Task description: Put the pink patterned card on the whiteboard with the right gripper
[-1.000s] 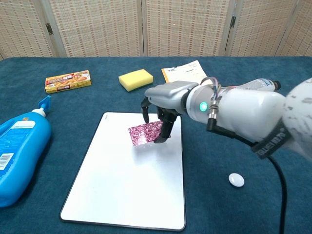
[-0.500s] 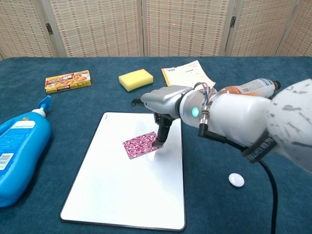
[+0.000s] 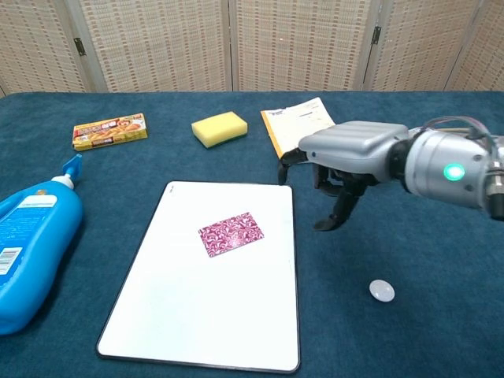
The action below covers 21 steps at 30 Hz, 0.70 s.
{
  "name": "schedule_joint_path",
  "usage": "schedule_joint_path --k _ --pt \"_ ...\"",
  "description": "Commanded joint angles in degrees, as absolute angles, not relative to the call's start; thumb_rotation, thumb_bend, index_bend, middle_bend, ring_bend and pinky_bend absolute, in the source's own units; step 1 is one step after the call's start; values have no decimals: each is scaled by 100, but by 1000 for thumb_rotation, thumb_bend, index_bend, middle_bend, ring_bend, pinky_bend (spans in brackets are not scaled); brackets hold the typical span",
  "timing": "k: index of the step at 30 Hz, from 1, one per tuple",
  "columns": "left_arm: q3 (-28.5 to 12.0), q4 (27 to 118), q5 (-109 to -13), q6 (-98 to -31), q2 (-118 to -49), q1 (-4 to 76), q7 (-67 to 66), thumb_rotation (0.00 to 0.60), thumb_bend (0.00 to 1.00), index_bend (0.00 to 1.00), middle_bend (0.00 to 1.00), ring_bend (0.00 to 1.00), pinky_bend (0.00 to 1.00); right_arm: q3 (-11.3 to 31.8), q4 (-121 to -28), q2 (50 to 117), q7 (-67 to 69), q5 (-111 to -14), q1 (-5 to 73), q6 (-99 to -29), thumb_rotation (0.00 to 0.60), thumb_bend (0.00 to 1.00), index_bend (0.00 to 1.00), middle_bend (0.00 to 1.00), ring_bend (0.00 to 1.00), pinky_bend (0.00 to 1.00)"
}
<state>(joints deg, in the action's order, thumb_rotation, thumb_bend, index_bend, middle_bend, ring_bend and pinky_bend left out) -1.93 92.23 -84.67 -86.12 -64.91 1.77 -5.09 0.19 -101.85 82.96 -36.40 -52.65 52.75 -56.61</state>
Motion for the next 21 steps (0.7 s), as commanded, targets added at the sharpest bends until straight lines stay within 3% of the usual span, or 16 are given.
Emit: schedule_joint_path --k 1,9,21 --pt "-203 9298 -8506 -8589 -6499 224 -605 600 174 46 0 0 0 -588 -10299 7606 -2786 -6576 4732 -5655 536 254 287 901 1000 997" --pt "-194 9521 -8535 -8580 -6482 265 -849 600 174 46 0 0 0 -1185 -9926 7148 -2297 -8233 4423 -5633 539 253 321 901 1000 997" --pt "-143 9590 -8526 -8639 -6451 210 -889 600 174 46 0 0 0 -1192 -9262 7611 -2705 -8541 4137 -5370 538 253 354 901 1000 997"
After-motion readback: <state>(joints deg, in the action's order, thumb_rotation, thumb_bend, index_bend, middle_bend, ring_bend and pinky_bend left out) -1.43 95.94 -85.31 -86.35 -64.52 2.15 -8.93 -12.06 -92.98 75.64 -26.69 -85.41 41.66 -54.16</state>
